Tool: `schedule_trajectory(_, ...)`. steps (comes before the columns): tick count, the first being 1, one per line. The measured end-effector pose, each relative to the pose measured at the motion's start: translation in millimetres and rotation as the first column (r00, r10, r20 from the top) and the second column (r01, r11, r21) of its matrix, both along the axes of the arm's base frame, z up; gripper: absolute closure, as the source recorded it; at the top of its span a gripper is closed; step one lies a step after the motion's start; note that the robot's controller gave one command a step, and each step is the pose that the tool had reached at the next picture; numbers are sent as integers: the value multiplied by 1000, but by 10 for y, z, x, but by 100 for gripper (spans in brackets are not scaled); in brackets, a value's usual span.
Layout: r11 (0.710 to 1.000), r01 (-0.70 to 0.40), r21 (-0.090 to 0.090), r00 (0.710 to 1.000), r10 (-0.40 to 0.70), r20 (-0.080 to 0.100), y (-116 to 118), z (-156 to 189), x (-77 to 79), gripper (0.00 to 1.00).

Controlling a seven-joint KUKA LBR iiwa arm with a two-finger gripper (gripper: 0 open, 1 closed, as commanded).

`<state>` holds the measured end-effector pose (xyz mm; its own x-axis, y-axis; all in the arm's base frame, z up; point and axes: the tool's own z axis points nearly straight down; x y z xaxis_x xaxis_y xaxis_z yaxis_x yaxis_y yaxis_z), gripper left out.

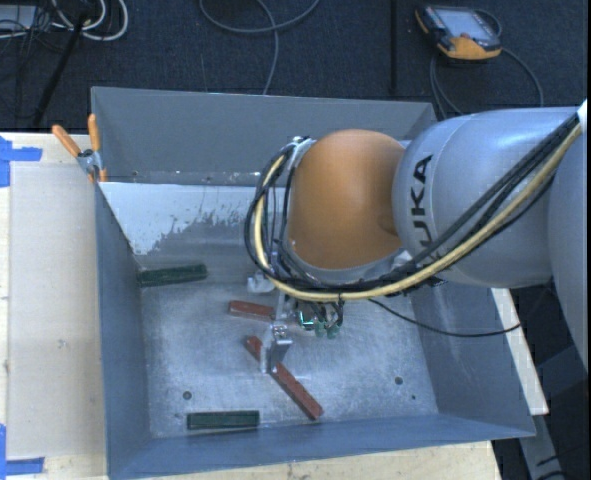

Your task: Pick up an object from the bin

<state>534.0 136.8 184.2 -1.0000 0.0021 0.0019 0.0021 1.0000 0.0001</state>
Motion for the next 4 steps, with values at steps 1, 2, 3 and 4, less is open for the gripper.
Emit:
schedule_trajectory(1,998,55,2,998,-55,7,-148,-389,171,0)
schedule_trajectory(2,981,192,0,981,-192,2,-274,-881,310,0)
schedule_trajectory(3,957,289,7,957,-289,10,-392,-1076,764,100)
schedule_trajectory(4,957,290,7,957,-290,10,-393,-1076,764,100)
